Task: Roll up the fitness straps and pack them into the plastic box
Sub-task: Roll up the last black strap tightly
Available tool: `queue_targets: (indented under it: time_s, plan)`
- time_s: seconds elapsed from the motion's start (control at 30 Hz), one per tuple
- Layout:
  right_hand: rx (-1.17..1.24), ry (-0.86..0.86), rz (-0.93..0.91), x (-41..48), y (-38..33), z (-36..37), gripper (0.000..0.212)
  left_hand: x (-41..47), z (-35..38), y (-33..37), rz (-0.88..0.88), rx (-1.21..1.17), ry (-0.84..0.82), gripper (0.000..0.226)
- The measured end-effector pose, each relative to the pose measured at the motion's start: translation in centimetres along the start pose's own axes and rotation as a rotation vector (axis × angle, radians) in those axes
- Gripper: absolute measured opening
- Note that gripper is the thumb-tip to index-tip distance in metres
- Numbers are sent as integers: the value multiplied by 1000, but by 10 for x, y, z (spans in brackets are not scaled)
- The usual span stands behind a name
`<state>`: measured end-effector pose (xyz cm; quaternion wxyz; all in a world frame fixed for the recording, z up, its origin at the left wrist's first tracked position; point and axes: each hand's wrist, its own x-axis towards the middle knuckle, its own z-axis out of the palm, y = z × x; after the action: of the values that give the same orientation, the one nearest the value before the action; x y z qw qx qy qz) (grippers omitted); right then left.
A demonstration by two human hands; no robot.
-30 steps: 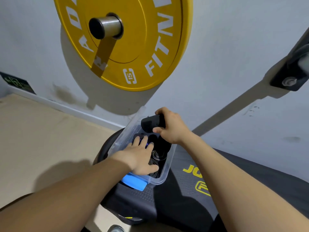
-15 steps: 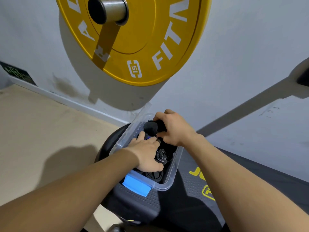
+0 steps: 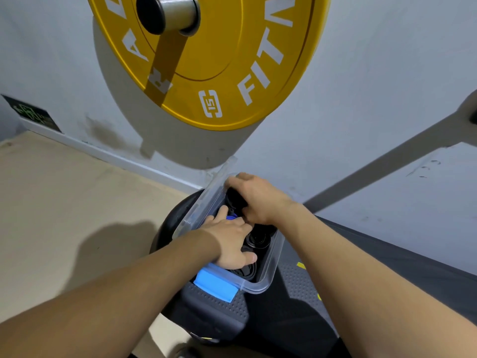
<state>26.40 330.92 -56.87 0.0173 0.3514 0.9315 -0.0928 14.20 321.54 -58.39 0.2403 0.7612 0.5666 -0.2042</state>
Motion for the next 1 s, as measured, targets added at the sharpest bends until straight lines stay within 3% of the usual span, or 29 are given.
queue_targets:
  time_s: [0.13,0.27,0.6,0.67,0.73,0.8,0.87,1.0]
  plan:
    - [27,79,40,-14,14,0,38,-1,-2,1,11,28,-11,82]
    - [-28,45,134,3,4,11,15,0,-2,-1,21,39,-12,82]
    - [-162,-235,168,-5,-5,9,34,-9,-6,6,-16,62,-82,76]
    - [-49,-314,196,-15,-4,5,45,-16,-14,12,-22,209,-5,56]
    - [39,-421,201,-29,-7,1,63,-23,-26,20,-7,345,204,29]
    - [92,-398,216,-39,-12,0,50,-32,-38,23,-51,372,410,17]
    - [149,-243,247,-43,-14,-6,37,-41,-49,18,-180,280,553,22]
    - [158,-82,327,-57,-13,-29,49,-55,-50,4,-447,-35,624,38]
